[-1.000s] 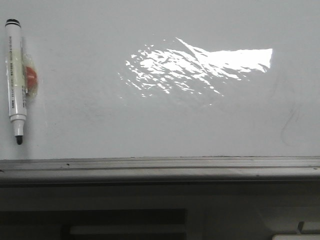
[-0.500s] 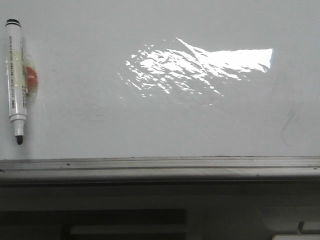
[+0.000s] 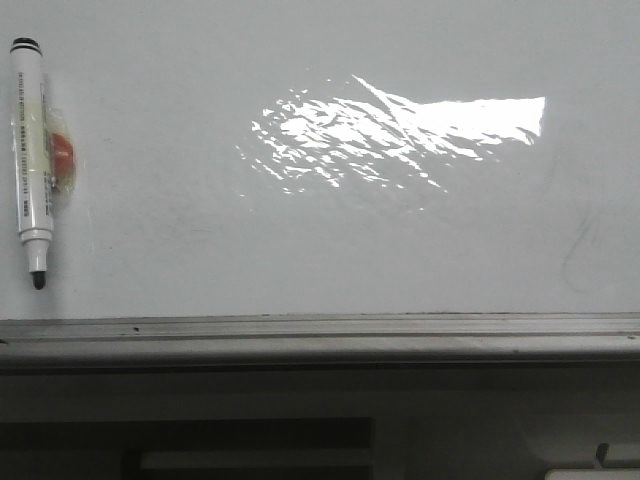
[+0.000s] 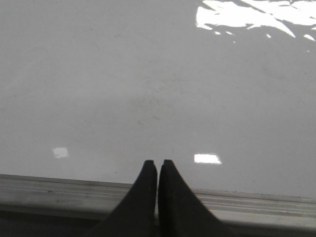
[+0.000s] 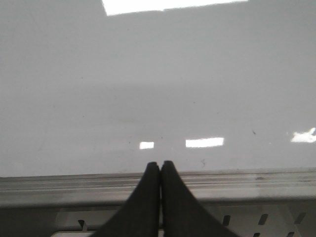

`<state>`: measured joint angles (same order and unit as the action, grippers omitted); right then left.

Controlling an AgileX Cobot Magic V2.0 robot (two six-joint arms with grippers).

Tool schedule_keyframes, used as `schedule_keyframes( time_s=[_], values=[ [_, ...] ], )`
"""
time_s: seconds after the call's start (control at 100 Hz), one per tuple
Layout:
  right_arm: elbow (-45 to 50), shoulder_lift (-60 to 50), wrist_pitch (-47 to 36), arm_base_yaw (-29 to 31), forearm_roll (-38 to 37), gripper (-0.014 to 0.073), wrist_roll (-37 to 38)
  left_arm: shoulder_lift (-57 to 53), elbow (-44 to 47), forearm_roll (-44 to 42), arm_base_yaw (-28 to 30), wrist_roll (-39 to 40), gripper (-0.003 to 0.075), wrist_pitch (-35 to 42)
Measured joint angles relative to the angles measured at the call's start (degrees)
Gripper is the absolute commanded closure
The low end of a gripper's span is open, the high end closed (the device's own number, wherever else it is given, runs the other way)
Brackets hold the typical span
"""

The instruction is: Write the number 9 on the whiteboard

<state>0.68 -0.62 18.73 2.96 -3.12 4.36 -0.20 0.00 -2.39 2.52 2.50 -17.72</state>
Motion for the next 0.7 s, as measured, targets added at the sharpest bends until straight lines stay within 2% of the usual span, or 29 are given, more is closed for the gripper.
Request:
schedule_keyframes(
  time_s=[0.7],
  values=[
    [0.0,0.0,-1.4,0.0,0.3,0.0661,0.1,0.0,0.0,0.0,0.0,0.0,0.0741,2.2]
  ],
)
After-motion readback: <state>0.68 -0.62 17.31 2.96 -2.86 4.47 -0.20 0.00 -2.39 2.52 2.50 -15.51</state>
